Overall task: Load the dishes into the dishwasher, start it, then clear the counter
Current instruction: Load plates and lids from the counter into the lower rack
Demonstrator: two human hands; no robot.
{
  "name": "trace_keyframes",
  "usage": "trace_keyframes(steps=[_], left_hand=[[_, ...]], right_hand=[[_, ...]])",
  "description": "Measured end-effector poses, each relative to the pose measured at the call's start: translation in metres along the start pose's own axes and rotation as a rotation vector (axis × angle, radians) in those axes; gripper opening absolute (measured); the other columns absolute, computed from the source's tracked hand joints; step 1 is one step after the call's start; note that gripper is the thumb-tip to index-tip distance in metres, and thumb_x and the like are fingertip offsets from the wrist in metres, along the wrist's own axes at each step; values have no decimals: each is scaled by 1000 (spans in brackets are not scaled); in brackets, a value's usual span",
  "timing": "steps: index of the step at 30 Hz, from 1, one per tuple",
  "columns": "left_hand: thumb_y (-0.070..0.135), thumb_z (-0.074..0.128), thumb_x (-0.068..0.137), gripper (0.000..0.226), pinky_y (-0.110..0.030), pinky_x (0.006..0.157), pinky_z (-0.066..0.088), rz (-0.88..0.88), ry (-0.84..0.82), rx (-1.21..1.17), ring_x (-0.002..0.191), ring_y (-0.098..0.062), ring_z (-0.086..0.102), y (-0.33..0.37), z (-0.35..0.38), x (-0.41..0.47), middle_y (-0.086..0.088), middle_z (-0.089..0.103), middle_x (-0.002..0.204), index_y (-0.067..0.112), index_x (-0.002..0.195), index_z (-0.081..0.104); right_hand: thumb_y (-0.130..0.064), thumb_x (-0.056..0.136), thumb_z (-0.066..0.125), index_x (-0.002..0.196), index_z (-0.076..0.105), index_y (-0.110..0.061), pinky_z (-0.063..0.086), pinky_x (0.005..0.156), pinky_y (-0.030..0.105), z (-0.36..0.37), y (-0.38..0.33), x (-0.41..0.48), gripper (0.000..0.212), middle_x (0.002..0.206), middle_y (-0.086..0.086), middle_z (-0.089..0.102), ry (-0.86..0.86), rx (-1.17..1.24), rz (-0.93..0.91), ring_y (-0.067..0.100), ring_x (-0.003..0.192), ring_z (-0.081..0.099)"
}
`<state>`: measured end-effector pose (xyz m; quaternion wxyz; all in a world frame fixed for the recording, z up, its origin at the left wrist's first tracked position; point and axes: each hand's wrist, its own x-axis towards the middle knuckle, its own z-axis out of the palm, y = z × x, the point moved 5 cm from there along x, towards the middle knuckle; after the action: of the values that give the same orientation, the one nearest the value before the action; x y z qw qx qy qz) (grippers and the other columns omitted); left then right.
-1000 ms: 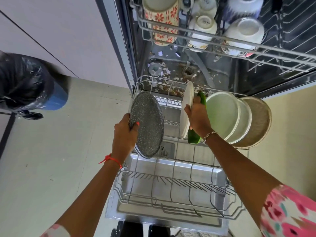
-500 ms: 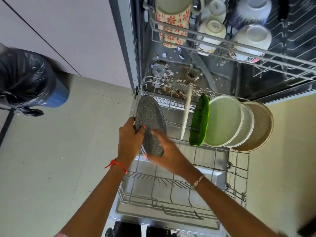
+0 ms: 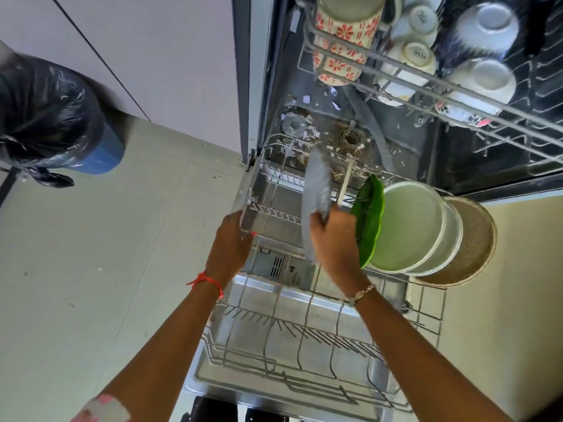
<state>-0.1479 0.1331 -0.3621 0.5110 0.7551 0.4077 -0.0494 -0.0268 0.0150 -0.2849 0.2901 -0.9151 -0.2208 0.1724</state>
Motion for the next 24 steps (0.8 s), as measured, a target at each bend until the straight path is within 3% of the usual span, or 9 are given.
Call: trace_keyframes(steps=[2, 5, 8, 11, 13, 17, 22, 24], left_hand=[[7, 54, 90, 43, -37, 102, 40, -97, -51, 87, 120, -35, 48, -40, 10, 7, -24, 49, 130, -2, 130, 42], [3, 44, 92, 45, -47, 95, 46, -189, -151, 211, 110, -42, 55, -86, 26, 7, -28, 54, 122, 2, 137, 35], [-3, 35, 92, 56, -46, 93, 47, -146, -135, 332, 104, -41, 58, -105, 32, 2, -28, 55, 121, 9, 145, 21], [-6, 35, 90, 57, -44, 91, 48, -84, -80, 391, 100, -40, 60, -113, 31, -1, -25, 58, 117, 12, 144, 26], [-5, 37, 91, 54, -45, 89, 51, -36, -60, 413, 94, -39, 62, -116, 31, -1, -25, 61, 112, 11, 142, 30], [-10, 39, 88, 51, -48, 79, 55, -10, -15, 321, 84, -40, 65, -121, 29, 4, -26, 64, 101, 10, 134, 44], [-11, 44, 87, 53, -45, 83, 56, -29, 3, 260, 86, -37, 67, -126, 30, 6, -24, 65, 103, 12, 134, 45], [-12, 45, 87, 52, -43, 84, 56, -26, 10, 239, 87, -36, 67, -126, 29, 6, -23, 66, 104, 11, 134, 46]], right_hand=[[-4, 90, 55, 74, 56, 4, 42, 47, 8, -20, 8, 19, 18, 59, 4, 48, 118, -22, -5, 10, 45, 44], [-9, 87, 54, 74, 58, 10, 47, 51, 29, -31, 27, 46, 24, 68, 20, 59, 167, -99, 13, 26, 56, 53], [-14, 84, 54, 71, 57, 9, 31, 45, 17, -35, 40, 65, 26, 67, 14, 54, 147, -115, 54, 19, 49, 43], [-15, 81, 53, 68, 57, 9, 30, 42, 18, -32, 41, 77, 27, 65, 10, 52, 116, -79, 42, 19, 50, 44], [-8, 82, 55, 64, 54, 3, 26, 38, 11, -28, 39, 80, 21, 59, 7, 47, 105, -95, 35, 16, 44, 39], [-2, 79, 56, 62, 51, -1, 26, 34, 11, -20, 41, 87, 18, 57, 6, 48, 116, -96, 58, 16, 42, 40], [-3, 79, 54, 67, 52, -1, 26, 32, 10, -6, 44, 88, 13, 57, 4, 51, 74, -131, 53, 13, 42, 44], [-3, 79, 54, 68, 52, 2, 30, 37, 19, 0, 42, 86, 12, 62, 10, 55, 78, -136, 49, 18, 43, 45]])
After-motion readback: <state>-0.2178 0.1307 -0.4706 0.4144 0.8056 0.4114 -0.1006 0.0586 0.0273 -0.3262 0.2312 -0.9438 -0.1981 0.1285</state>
